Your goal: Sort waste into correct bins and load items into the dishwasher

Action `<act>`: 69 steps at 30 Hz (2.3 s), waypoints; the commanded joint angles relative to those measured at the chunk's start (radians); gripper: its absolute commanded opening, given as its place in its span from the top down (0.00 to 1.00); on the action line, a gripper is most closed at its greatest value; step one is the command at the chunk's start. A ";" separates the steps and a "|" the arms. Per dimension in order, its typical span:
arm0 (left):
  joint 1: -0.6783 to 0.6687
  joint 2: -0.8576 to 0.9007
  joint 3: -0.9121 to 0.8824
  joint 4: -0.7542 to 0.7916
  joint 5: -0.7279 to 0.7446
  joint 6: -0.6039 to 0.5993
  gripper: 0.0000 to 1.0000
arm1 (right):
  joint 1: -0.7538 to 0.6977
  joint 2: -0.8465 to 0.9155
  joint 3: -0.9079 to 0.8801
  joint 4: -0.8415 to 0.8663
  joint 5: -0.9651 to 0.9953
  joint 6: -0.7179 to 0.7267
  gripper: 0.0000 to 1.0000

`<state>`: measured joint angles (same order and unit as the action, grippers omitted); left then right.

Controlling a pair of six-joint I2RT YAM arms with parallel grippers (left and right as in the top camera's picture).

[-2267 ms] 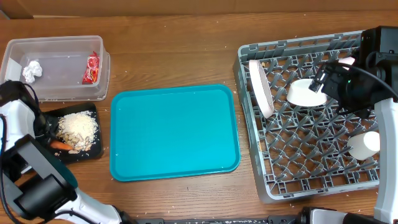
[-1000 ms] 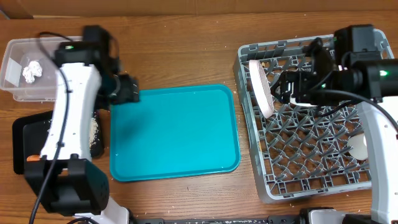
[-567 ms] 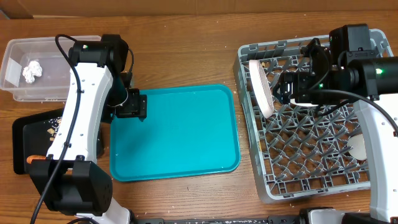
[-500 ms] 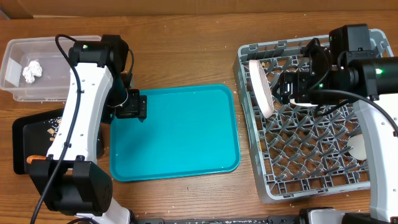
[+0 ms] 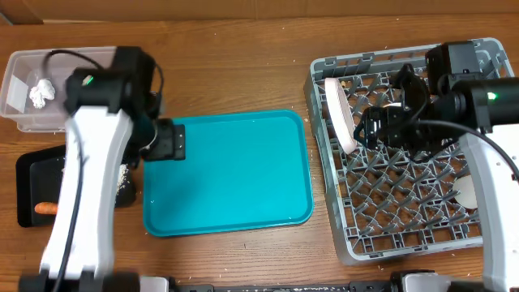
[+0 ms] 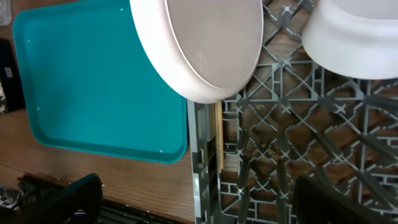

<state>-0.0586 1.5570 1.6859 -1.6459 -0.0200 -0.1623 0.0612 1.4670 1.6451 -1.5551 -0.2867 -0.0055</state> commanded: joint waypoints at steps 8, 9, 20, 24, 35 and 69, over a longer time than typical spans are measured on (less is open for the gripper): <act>-0.001 -0.557 -0.064 0.105 0.060 -0.022 0.00 | 0.019 -0.477 -0.110 0.040 0.164 0.055 0.00; -0.001 -0.597 -0.074 0.114 0.060 -0.027 0.00 | 0.019 -0.521 -0.118 0.043 0.176 0.060 0.00; -0.001 -0.827 -0.131 0.070 0.050 -0.182 0.00 | 0.019 -0.788 -0.130 -0.046 0.180 0.049 0.00; -0.001 -0.826 -0.132 0.056 0.055 -0.183 0.00 | 0.020 -0.793 -0.130 -0.084 0.169 0.024 0.00; -0.001 -0.826 -0.132 0.045 0.055 -0.182 0.00 | 0.020 -0.793 -0.130 -0.120 0.178 0.024 0.00; -0.001 -0.826 -0.132 0.045 0.055 -0.182 0.00 | 0.025 -0.972 -0.137 0.005 0.209 0.008 0.00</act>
<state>-0.0586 0.7357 1.5581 -1.6012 0.0265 -0.3351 0.0803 0.5308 1.5146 -1.6459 -0.1120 0.0227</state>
